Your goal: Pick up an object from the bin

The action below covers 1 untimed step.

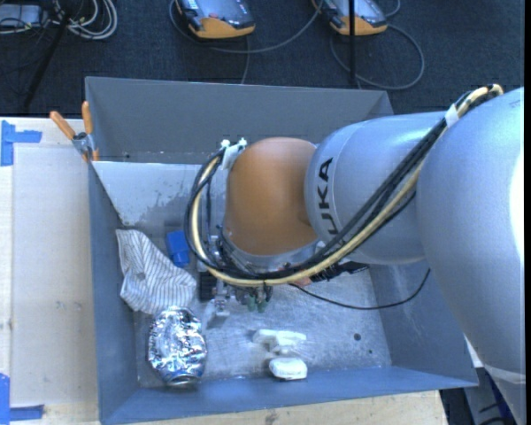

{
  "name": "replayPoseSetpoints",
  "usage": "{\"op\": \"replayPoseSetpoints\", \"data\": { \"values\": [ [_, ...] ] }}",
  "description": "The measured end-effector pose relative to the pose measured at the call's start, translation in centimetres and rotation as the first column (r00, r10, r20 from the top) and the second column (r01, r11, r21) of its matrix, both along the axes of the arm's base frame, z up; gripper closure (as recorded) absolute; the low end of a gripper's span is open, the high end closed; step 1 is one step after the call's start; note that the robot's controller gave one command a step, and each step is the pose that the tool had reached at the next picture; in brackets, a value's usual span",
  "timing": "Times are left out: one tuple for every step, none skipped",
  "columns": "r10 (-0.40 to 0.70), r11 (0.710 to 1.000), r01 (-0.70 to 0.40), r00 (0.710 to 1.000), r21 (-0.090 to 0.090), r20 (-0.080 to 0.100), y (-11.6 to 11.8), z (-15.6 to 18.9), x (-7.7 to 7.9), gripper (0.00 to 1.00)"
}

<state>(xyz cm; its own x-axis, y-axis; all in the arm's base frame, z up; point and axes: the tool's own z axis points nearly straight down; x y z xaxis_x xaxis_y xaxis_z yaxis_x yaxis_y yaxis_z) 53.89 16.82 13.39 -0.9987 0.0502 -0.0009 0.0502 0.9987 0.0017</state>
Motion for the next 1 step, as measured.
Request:
{"op": "replayPoseSetpoints", "data": {
  "values": [
    [0.018, 1.0, -0.018, 1.0, -0.003, -0.007, -1.21, 2.47, -0.66, 0.0]
  ]
}}
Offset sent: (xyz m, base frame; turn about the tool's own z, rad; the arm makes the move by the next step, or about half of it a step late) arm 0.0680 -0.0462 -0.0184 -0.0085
